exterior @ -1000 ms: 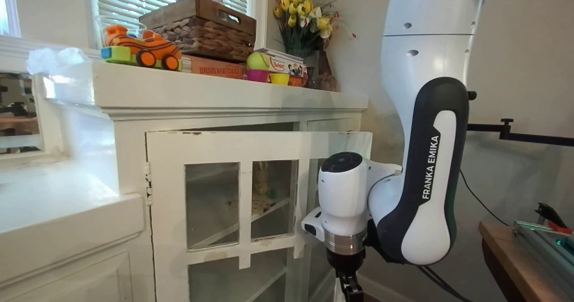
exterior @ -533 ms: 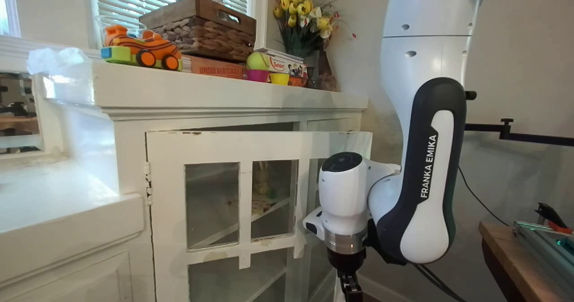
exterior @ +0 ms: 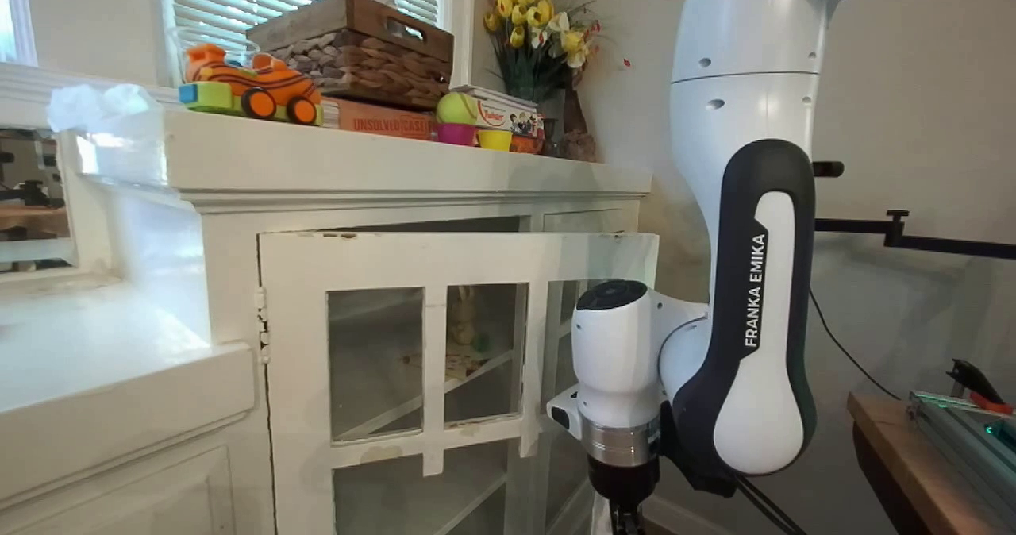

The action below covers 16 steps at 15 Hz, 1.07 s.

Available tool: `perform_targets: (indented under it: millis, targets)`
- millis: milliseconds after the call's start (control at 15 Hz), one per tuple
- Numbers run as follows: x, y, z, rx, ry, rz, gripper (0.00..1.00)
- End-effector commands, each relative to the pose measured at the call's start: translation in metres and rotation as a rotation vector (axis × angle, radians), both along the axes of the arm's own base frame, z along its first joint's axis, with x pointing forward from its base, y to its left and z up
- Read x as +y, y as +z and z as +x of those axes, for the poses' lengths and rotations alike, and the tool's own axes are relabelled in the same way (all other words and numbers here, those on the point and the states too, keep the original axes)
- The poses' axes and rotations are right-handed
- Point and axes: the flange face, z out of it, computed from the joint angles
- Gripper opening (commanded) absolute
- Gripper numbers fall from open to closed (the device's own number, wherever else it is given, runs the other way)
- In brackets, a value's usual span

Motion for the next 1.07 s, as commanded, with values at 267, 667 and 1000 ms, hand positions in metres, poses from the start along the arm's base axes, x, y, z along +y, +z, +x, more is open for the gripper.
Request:
perform_targets:
  millis: [267,667,1000]
  targets:
    - [-0.042,0.010,-0.031,0.004,-0.085,-0.040,1.00]
    - [-0.036,0.011,-0.058,0.128,-0.115,-0.003,1.00]
    - [-0.051,0.021,-0.077,0.158,-0.170,-0.012,1.00]
